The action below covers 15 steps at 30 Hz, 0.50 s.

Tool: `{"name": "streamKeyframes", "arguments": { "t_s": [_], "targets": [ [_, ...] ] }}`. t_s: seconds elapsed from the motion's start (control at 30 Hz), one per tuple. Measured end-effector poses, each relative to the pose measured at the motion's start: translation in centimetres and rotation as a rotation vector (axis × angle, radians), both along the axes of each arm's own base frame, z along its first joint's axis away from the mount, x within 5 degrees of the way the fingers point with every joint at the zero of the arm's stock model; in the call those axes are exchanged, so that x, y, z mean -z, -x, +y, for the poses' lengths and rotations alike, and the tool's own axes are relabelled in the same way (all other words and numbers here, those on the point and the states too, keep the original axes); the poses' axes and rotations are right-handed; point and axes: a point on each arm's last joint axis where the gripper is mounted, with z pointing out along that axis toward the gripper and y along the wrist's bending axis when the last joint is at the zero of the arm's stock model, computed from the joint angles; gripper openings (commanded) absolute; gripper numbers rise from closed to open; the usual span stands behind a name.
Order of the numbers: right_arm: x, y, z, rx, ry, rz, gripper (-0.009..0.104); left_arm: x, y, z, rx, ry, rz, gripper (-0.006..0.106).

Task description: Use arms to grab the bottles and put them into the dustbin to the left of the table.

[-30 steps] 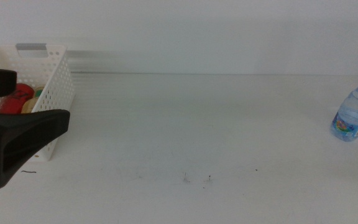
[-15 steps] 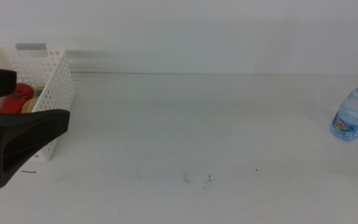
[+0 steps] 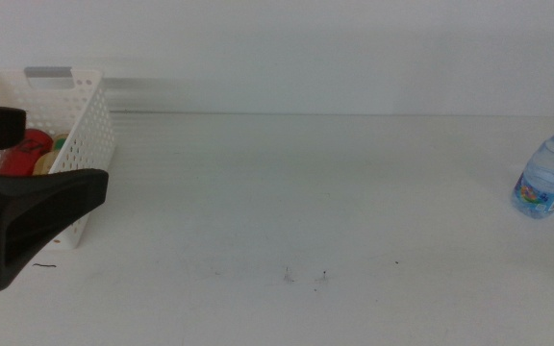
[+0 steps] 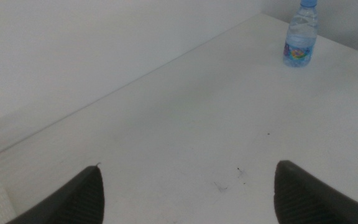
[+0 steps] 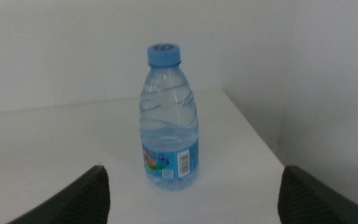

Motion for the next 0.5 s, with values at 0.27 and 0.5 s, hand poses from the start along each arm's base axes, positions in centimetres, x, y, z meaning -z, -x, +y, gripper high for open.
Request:
{"name": "streamKeyframes", "arguments": {
  "t_s": [0.27, 0.5],
  "targets": [
    [1.3, -1.2, 0.9, -0.108, 0.055, 0.087, 0.085, 0.0, 0.0, 0.0, 0.000, 0.000, 0.000, 0.094],
    [0.7, -4.3, 0.8, -0.107, 0.082, 0.075, 0.091, 0.0, 0.0, 0.0, 0.000, 0.000, 0.000, 0.094]
  ]
}}
